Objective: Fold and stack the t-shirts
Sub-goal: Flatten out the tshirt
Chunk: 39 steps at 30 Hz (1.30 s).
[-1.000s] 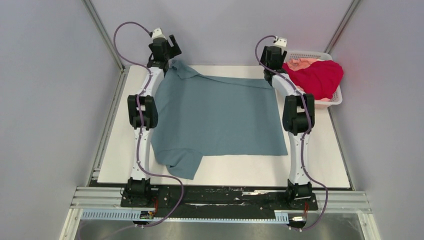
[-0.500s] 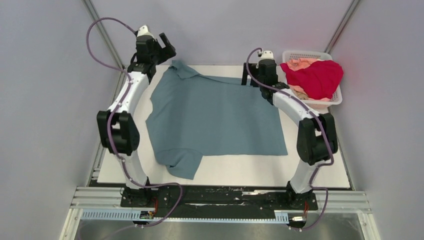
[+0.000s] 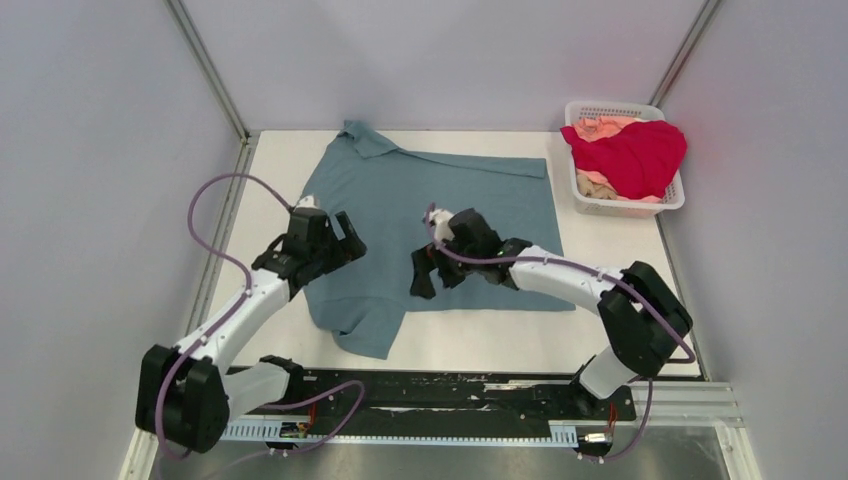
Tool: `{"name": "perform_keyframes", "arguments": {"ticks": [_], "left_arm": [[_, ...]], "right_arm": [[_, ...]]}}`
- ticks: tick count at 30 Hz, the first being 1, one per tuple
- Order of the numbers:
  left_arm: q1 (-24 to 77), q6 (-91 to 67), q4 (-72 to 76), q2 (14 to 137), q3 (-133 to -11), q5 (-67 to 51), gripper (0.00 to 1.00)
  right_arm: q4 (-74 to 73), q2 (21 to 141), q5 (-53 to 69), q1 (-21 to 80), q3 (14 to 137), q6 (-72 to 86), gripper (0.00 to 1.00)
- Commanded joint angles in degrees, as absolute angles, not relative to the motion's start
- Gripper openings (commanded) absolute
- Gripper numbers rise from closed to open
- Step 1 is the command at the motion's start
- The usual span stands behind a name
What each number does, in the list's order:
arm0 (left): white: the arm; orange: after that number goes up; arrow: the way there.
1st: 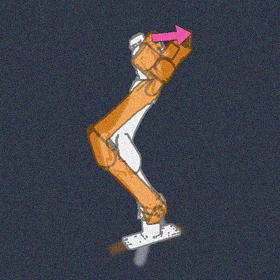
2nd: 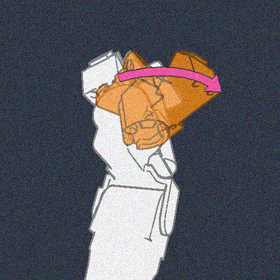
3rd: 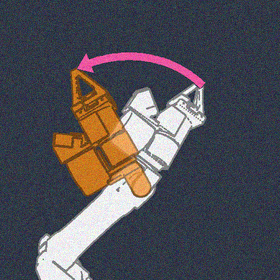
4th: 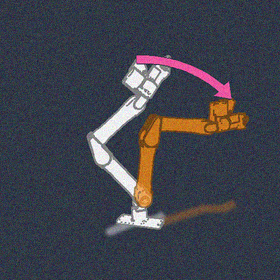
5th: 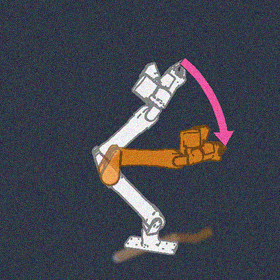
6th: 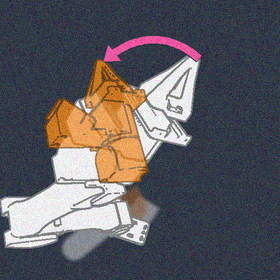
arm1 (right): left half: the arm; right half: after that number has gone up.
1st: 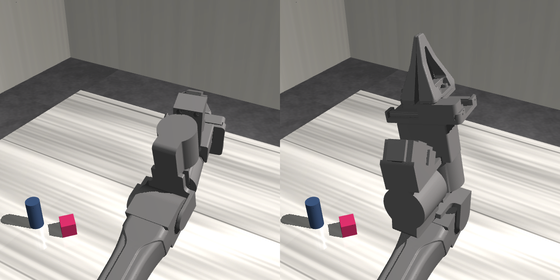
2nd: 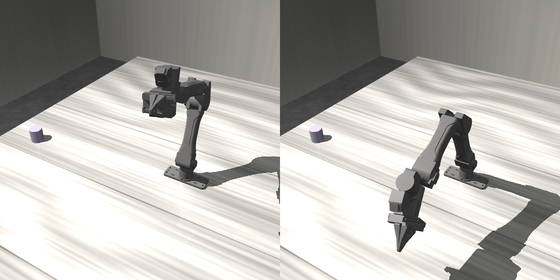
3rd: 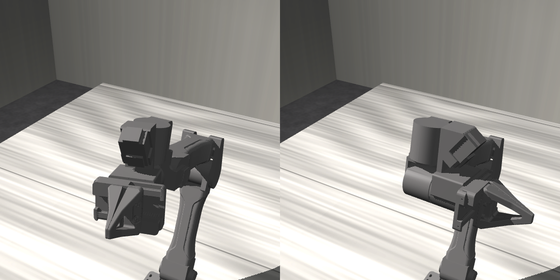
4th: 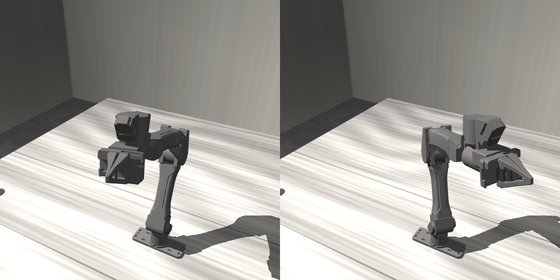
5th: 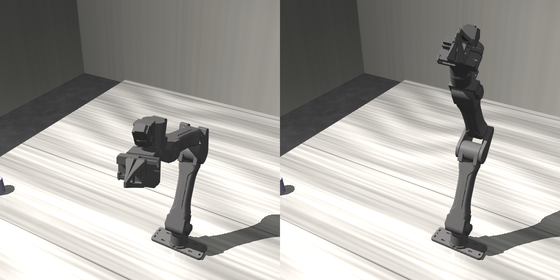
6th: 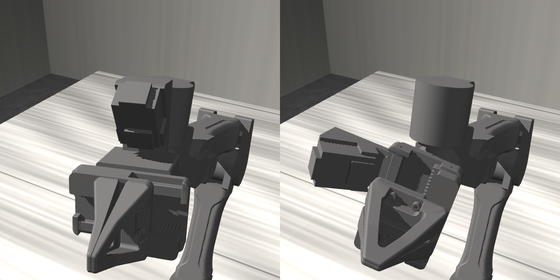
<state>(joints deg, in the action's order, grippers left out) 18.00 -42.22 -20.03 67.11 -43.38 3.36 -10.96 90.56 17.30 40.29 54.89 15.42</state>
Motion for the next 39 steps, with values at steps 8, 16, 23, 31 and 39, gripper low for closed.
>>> {"name": "perform_keyframes", "arguments": {"ticks": [8, 16, 23, 31, 39], "left_arm": [[13.6, -52.6, -12.2, 55.8, -25.7, 1.8, 1.0], [12.3, -53.3, -11.4, 60.9, -24.4, 3.7, 1.0], [10.5, -53.1, -10.3, 63.6, -24.4, 4.5, 1.0], [9.7, -51.1, -11.0, 66.4, -27.7, 6.2, 1.0], [9.7, -47.7, -13.3, 66.4, -30.3, 0.4, 1.0]], "right_arm": [[7.7, 97.3, 39.3, 63.2, 54.9, 11.3, 0.85], [4.8, 110.5, 31.7, 66.3, 62.8, 8.8, 0.72], [1.0, 106.4, 29.7, 66.4, 52.9, 10.4, 0.63], [-3.1, 101.4, 33.3, 66.3, 44.3, 9.6, 0.62], [-4.2, 93.2, 35.3, 66.2, 48.3, 4.7, 0.73]]}}
